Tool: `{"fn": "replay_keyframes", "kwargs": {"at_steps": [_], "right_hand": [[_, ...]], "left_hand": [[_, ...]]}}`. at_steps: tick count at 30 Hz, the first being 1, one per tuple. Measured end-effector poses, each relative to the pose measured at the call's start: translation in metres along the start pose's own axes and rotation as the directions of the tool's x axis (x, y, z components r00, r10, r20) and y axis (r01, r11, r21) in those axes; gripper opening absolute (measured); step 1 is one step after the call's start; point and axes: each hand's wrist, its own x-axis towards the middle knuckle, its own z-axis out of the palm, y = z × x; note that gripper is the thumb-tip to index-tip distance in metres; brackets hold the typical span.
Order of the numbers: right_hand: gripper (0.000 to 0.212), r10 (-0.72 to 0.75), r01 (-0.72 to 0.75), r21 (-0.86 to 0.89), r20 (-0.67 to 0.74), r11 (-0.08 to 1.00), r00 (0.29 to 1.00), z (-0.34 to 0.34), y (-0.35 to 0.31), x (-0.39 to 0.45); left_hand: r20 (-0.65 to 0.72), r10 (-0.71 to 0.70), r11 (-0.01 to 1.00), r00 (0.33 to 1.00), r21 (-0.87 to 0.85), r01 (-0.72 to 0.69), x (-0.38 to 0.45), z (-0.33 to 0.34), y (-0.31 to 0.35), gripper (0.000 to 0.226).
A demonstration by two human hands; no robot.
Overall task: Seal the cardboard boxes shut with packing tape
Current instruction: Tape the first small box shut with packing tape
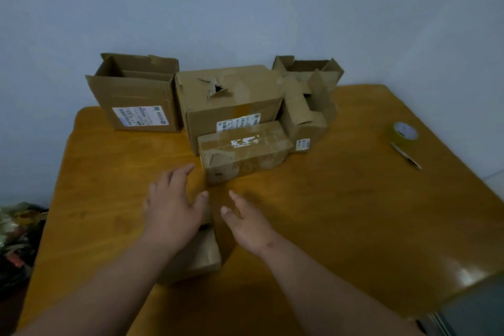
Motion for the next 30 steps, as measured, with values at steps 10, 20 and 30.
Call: {"fn": "replay_keyframes", "kwargs": {"at_steps": [10, 20, 30], "right_hand": [[0.058, 0.033, -0.046, -0.147, -0.092, 0.988, 0.995, -0.133, 0.073, 0.02], [0.051, 0.116, -0.17, -0.341, -0.175, 0.925, 0.978, -0.386, 0.208, 0.064], [0.047, 0.082, -0.27, -0.404, -0.425, 0.874, 0.902, -0.515, 0.288, 0.1]], "left_hand": [[0.195, 0.156, 0.985, 0.968, -0.101, -0.138, 0.033, 0.081, 0.121, 0.052], [0.362, 0.081, 0.969, 0.929, -0.245, 0.011, 0.082, 0.264, 0.3, 0.046], [0.498, 0.093, 0.983, 0.862, -0.182, -0.002, 0.129, 0.361, 0.393, 0.042]]}}
